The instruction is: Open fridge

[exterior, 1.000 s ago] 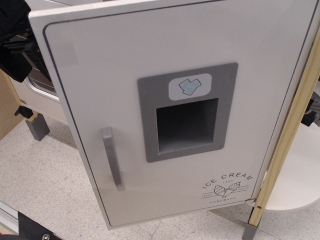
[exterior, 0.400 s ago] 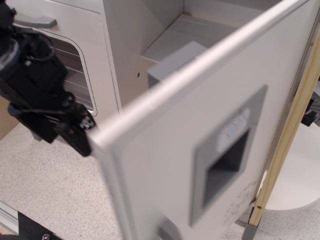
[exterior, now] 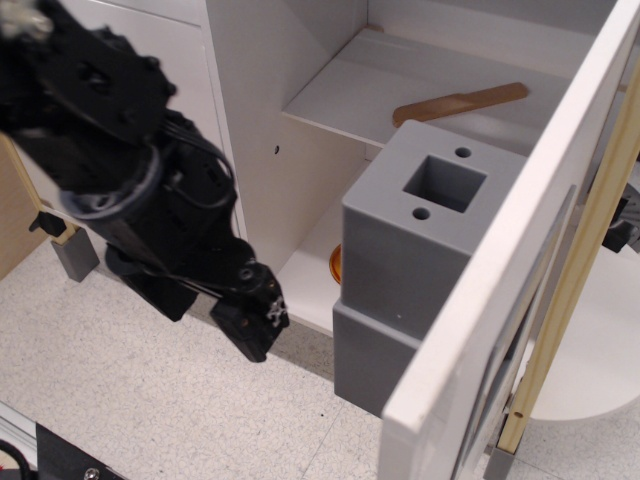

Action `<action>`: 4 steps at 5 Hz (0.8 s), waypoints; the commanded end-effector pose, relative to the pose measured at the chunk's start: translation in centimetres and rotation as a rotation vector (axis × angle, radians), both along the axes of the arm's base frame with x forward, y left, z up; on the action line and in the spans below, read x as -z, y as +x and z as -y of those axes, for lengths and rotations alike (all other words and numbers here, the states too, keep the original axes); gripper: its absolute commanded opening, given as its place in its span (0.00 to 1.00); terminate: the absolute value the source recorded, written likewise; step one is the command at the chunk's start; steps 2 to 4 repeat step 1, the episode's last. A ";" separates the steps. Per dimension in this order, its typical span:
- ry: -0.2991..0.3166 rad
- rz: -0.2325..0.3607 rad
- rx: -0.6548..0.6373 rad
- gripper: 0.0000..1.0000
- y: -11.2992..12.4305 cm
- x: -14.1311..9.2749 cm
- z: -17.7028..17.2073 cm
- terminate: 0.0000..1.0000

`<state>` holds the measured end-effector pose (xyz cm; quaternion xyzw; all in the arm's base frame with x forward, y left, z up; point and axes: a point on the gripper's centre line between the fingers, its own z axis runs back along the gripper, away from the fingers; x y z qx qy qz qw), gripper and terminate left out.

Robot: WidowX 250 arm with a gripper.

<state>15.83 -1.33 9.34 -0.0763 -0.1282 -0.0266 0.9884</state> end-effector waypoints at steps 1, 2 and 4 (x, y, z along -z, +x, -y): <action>0.003 0.029 0.005 1.00 -0.1 -1.1 -0.8 1.00; 0.003 0.029 0.005 1.00 -0.1 -1.1 -0.8 1.00; 0.003 0.029 0.005 1.00 -0.1 -1.1 -0.8 1.00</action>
